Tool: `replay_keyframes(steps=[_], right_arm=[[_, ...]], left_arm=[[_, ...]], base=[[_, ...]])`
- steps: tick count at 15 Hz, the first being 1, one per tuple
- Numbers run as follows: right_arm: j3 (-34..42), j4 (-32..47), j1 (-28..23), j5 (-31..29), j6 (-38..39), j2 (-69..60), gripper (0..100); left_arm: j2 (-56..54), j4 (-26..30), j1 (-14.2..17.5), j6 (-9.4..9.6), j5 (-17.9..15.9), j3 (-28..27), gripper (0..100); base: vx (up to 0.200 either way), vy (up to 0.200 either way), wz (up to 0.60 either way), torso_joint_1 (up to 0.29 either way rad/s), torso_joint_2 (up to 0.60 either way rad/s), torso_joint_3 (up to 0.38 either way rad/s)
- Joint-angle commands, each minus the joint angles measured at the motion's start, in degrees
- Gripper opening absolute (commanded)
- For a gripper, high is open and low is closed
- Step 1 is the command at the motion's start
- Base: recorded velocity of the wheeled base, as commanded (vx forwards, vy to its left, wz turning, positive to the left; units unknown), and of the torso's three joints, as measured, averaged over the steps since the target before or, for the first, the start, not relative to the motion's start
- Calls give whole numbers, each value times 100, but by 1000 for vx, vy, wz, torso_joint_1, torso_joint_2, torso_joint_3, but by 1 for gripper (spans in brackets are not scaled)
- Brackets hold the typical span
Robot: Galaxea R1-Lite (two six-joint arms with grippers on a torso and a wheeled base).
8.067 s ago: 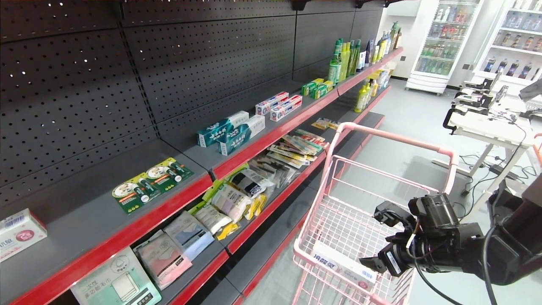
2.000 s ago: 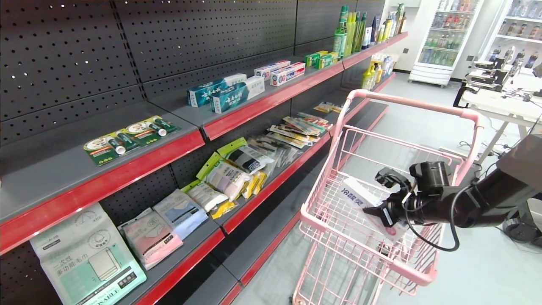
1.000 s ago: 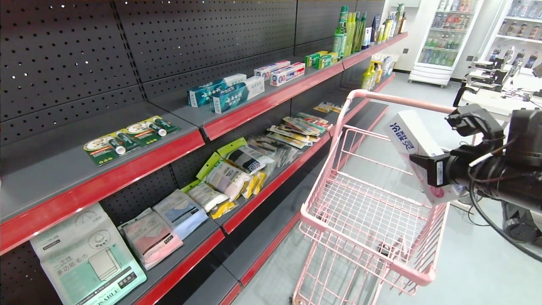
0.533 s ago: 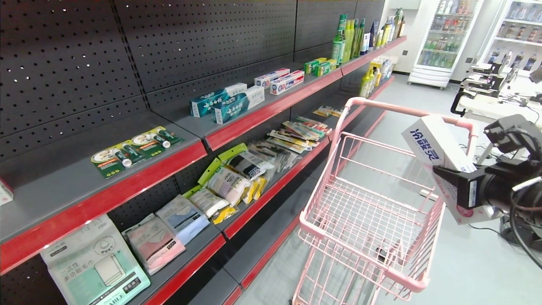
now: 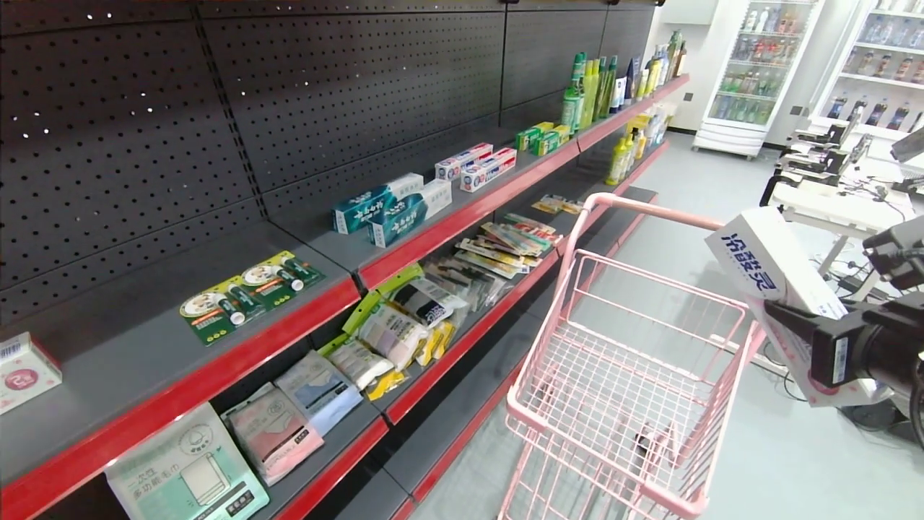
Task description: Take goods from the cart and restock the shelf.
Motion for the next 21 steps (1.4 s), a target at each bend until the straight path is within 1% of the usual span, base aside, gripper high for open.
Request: replay_keyframes(steps=[1, 16, 21], right_arm=[[88, -3, -5, 2, -7, -102, 0], [159, -3, -14, -42, -148, -190, 0], [150, -3, -14, -33, -192, -207, 0]], left_arm=[[0, 1, 4, -5, 2, 2, 100], [0, 1, 4, -5, 2, 2, 100], [0, 1, 13, -5, 2, 2, 100]], base=[[0, 0, 0, 188, -398, -217], [0, 0, 0, 170, -354, -190], [0, 0, 0, 125, -244, -133]])
